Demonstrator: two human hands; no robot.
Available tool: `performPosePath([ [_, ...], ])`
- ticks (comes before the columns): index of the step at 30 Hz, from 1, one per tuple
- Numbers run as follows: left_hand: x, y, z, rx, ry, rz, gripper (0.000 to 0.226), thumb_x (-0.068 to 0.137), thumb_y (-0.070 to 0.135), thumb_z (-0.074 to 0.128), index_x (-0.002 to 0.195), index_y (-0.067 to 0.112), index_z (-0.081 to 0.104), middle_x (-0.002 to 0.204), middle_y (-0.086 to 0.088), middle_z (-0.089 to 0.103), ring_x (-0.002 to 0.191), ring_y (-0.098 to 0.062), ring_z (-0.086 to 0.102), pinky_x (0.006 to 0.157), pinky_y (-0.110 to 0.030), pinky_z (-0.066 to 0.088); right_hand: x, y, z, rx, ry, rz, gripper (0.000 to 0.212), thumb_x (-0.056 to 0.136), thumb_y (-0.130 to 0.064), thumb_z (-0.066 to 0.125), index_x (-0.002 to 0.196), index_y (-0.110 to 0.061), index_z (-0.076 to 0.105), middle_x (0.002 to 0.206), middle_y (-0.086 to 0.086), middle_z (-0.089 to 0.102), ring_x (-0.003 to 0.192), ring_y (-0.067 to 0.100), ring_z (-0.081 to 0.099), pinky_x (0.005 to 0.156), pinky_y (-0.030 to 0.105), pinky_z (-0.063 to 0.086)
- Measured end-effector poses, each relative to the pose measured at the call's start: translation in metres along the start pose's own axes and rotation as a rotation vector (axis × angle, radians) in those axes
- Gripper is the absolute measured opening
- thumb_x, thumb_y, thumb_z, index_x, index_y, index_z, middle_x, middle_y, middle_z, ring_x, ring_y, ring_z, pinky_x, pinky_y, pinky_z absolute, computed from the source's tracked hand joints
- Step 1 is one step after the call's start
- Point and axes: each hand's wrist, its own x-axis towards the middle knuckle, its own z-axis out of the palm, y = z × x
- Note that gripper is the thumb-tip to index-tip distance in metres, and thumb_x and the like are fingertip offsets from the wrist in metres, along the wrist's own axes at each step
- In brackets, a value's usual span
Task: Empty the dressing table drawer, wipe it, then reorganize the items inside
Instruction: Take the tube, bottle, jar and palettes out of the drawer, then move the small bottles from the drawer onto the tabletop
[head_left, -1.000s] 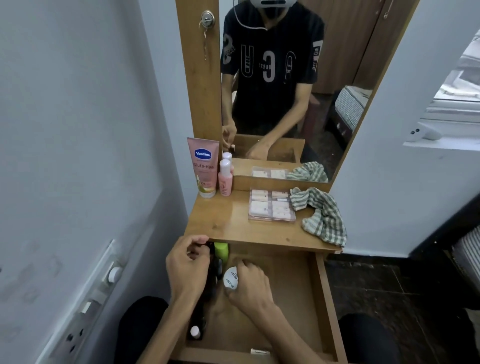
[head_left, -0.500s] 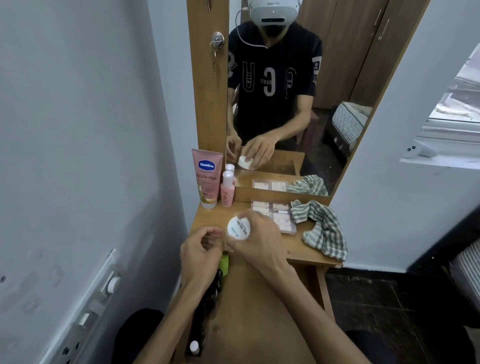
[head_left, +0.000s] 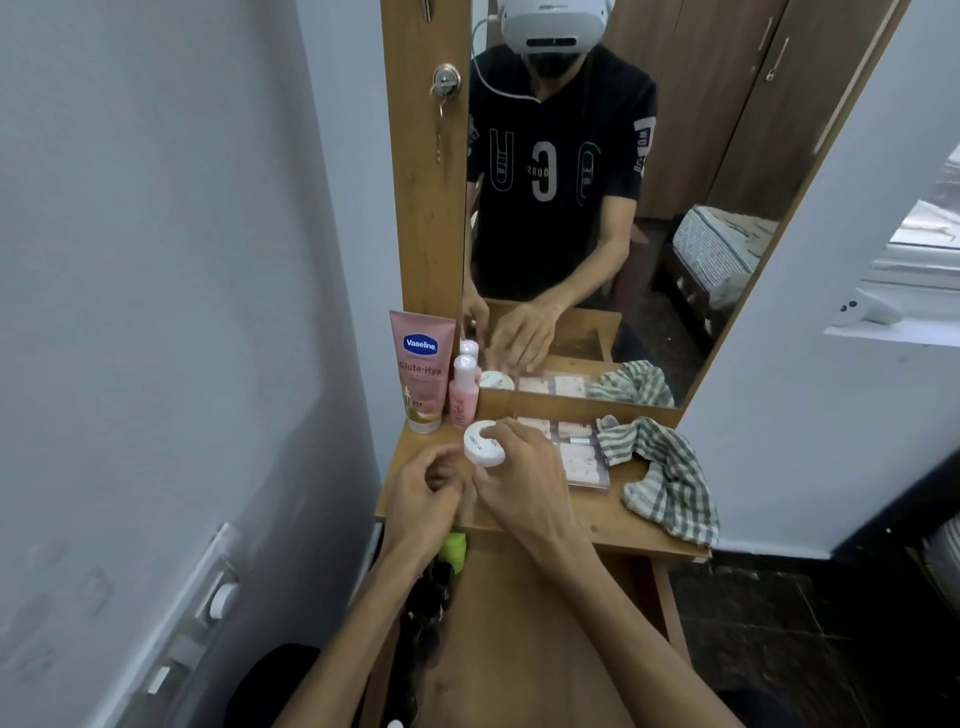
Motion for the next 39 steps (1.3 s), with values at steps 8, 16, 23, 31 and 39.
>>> performPosePath([
  [8, -0.042, -0.034, -0.044, 0.176, 0.047, 0.199, 0.035, 0.08, -0.001, 0.073, 0.077, 0.034, 0.071, 0.081, 0.015, 0.069, 0.074, -0.012, 0.063, 0.062, -0.01, 0.046, -0.084, -0.005, -0.022, 0.201, -0.249, 0.107, 0.01, 0.084, -0.029, 0.071, 0.091, -0.028, 0.078, 0.081, -0.016, 0.073, 0.072, 0.006, 0.067, 0.069, 0.031, 0.059],
  [16, -0.096, -0.053, -0.074, 0.451, -0.226, 0.257, 0.031, 0.072, 0.01, 0.079, 0.08, 0.036, 0.065, 0.078, 0.013, 0.059, 0.071, -0.009, 0.058, 0.063, -0.021, 0.042, -0.13, -0.011, -0.001, 0.103, -0.448, 0.133, 0.024, 0.076, -0.037, 0.068, 0.098, -0.034, 0.077, 0.083, -0.022, 0.072, 0.077, 0.004, 0.07, 0.074, 0.027, 0.059],
  [23, -0.096, -0.058, -0.066, 0.715, -0.233, 0.304, 0.035, 0.075, 0.016, 0.079, 0.108, 0.024, 0.073, 0.089, 0.018, 0.053, 0.085, -0.004, 0.053, 0.08, -0.025, 0.043, -0.139, -0.026, 0.02, 0.039, -0.449, 0.061, 0.037, 0.079, -0.047, 0.071, 0.113, -0.031, 0.072, 0.1, -0.012, 0.076, 0.09, 0.016, 0.072, 0.074, 0.033, 0.057],
  [31, -0.094, -0.069, -0.062, 0.832, -0.284, 0.277, 0.03, 0.079, 0.014, 0.076, 0.108, 0.021, 0.075, 0.102, 0.01, 0.063, 0.099, -0.012, 0.061, 0.086, -0.022, 0.037, -0.142, -0.028, 0.034, 0.034, -0.442, 0.052, 0.029, 0.083, -0.037, 0.068, 0.11, -0.029, 0.073, 0.099, -0.006, 0.077, 0.091, 0.024, 0.072, 0.074, 0.037, 0.058],
  [39, -0.093, -0.06, -0.063, 0.774, -0.294, 0.302, 0.024, 0.077, 0.015, 0.078, 0.097, 0.027, 0.073, 0.091, 0.021, 0.056, 0.084, 0.001, 0.049, 0.079, -0.022, 0.033, -0.144, -0.02, 0.024, 0.114, -0.414, 0.029, 0.024, 0.082, -0.039, 0.07, 0.102, -0.026, 0.075, 0.096, -0.006, 0.079, 0.085, 0.018, 0.074, 0.077, 0.038, 0.061],
])
